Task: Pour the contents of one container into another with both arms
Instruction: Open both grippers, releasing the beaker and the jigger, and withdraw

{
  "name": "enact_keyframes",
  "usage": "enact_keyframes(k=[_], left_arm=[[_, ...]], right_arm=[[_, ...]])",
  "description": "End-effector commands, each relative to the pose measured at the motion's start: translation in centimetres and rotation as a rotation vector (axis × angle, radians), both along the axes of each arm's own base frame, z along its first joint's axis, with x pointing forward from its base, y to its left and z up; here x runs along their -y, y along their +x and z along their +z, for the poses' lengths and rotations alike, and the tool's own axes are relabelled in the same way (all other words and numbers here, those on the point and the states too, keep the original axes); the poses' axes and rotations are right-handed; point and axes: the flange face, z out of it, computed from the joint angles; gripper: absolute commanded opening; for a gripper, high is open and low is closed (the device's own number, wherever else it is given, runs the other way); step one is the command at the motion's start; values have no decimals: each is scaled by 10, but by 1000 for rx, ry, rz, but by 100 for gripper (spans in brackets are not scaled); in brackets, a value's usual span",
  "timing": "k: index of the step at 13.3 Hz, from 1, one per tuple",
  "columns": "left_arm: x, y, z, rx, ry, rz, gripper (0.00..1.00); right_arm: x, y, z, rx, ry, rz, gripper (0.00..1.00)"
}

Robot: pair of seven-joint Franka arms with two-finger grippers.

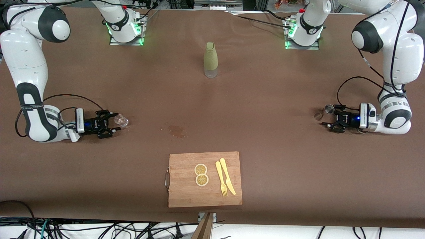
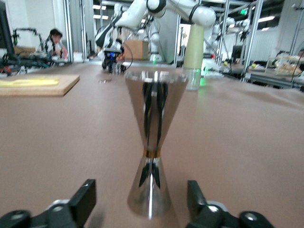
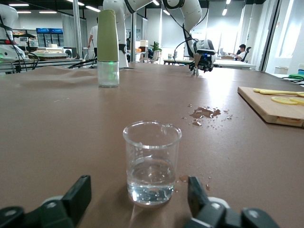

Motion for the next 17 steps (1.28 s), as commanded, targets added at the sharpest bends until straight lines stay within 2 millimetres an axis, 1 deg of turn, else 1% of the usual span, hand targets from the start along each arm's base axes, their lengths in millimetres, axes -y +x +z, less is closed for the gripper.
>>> enact_keyframes(k=[1, 2, 3, 4, 5, 7, 8, 9, 10, 11, 13, 15, 17], left_arm=[[-18, 2, 2, -92, 123, -25, 100], [-22, 7, 9, -187, 183, -35, 100], [-26, 15, 20, -266, 239, -27, 100], [-36, 24, 36, -322, 296, -2, 100], [-39, 33, 52, -380, 350, 16, 100], [-42, 52, 86, -437, 442, 38, 100], [-43, 56, 96, -445, 457, 48, 100], [-43, 58, 100, -463, 459, 58, 100], [-42, 61, 112, -489, 472, 80, 100], [-39, 65, 128, -532, 492, 107, 100], [-29, 68, 166, -709, 553, 151, 100], [-14, 75, 217, -826, 643, 211, 100], [-1, 79, 266, -905, 746, 290, 100]], right_arm=[[14, 16, 17, 22, -28, 42, 100], [19, 25, 31, 11, -71, 50, 100], [24, 32, 53, -1, -122, 53, 100], [28, 37, 75, -5, -172, 59, 100], [33, 41, 96, -21, -227, 62, 100], [39, 48, 140, -49, -335, 49, 100], [40, 49, 164, -56, -390, 28, 100], [42, 47, 190, -75, -453, -8, 100], [38, 44, 215, -87, -504, -40, 100], [32, 41, 242, -110, -559, -72, 100], [28, 31, 291, -180, -692, -150, 100], [18, 24, 345, -237, -833, -249, 100], [3, 13, 396, -310, -982, -363, 100]])
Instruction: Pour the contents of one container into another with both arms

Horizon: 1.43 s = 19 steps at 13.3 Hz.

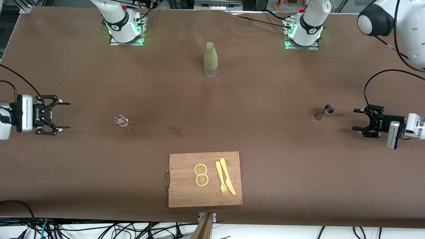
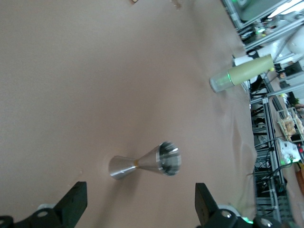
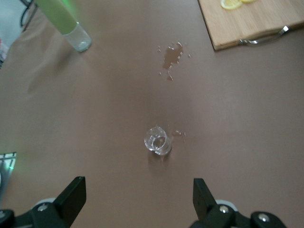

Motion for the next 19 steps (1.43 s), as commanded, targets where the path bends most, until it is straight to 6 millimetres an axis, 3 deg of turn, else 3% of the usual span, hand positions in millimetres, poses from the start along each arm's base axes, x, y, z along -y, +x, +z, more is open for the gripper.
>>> enact_keyframes(k=[1, 3, 6, 10, 12, 14, 17, 19], left_arm=[[22, 3, 73, -98, 164, 70, 100], [49, 7, 117, -143, 264, 127, 100], [101, 10, 180, -222, 491, 250, 100], [205, 3, 259, -176, 719, 306, 100], [236, -7, 285, -130, 773, 300, 100], [254, -17, 310, -76, 763, 277, 100], [245, -23, 327, -31, 823, 302, 100], [247, -31, 353, 57, 921, 327, 100]], right_arm=[[-26, -26, 62, -36, -210, -152, 100], [-45, -37, 105, -52, -332, -286, 100], [-78, -62, 141, -80, -456, -460, 100], [-125, -91, 186, -83, -596, -726, 100], [-143, -100, 201, -38, -653, -762, 100], [-138, -96, 205, 11, -641, -787, 100], [-141, -99, 206, -23, -633, -833, 100], [-153, -108, 207, -122, -636, -985, 100]])
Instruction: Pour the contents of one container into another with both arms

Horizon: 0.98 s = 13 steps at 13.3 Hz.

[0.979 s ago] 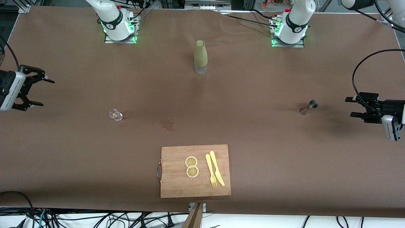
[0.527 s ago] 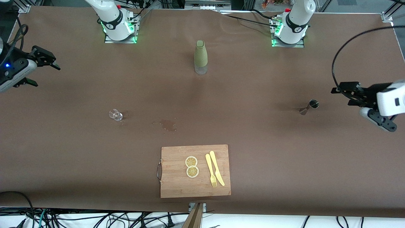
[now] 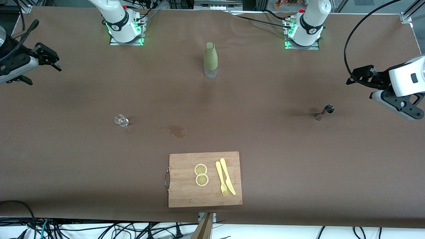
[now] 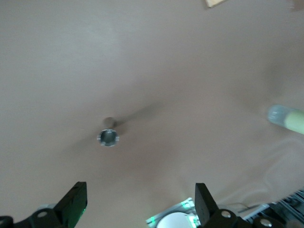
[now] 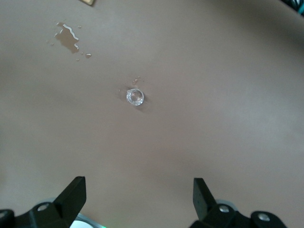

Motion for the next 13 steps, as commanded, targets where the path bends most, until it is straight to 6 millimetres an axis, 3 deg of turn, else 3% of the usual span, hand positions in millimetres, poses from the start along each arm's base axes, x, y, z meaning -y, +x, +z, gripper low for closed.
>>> enact_keyframes(k=[1, 3, 7, 13], left_arm=[[16, -14, 30, 76, 145, 4, 100], [24, -9, 34, 123, 178, 154, 100], [45, -8, 43, 147, 135, 276, 100], [39, -8, 42, 127, 83, 317, 100]], right_arm=[[-14, -18, 5, -34, 24, -173, 100], [-14, -18, 6, -34, 28, -183, 100], [-14, -17, 8, -25, 30, -192, 100], [-16, -15, 7, -28, 28, -187, 100]])
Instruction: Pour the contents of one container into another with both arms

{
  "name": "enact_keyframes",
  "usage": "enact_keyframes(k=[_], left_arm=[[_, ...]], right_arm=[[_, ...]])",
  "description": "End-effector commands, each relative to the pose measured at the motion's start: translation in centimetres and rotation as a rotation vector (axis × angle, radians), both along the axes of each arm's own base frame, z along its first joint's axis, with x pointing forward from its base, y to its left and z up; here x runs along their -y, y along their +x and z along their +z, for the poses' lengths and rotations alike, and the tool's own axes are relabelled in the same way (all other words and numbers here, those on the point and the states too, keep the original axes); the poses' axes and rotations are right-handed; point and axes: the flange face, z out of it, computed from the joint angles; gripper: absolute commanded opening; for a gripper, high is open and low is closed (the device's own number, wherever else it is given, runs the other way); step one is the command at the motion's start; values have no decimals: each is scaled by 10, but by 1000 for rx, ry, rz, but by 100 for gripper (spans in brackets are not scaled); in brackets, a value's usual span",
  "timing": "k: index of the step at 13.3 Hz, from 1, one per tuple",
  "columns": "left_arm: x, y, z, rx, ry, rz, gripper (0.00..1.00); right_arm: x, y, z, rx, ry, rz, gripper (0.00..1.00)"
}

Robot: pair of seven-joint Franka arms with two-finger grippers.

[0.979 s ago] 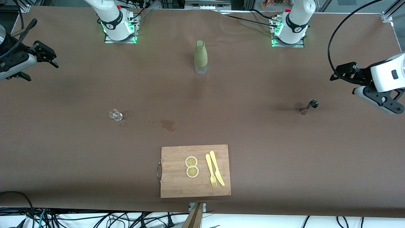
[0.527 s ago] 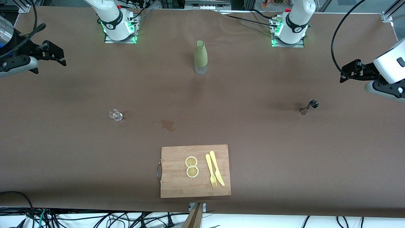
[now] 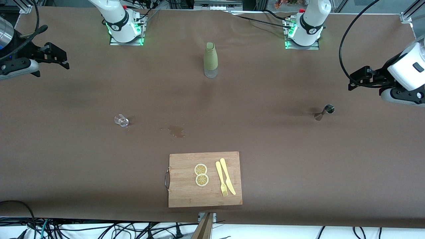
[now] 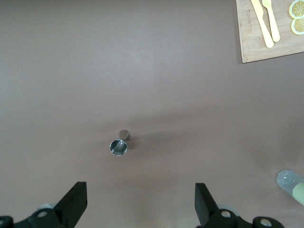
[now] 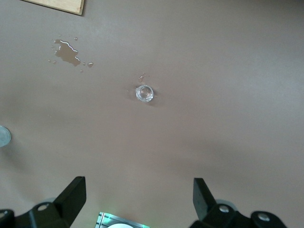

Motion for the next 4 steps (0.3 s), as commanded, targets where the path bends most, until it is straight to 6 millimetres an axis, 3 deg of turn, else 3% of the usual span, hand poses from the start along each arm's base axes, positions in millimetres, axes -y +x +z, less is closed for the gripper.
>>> enact_keyframes(k=[1, 4], left_arm=[[-1, -6, 10, 12, -21, 18, 100], [-1, -14, 13, 12, -23, 14, 100]], right_arm=[[-3, -6, 3, 4, 15, -7, 100], [-2, -6, 5, 6, 14, -6, 100]])
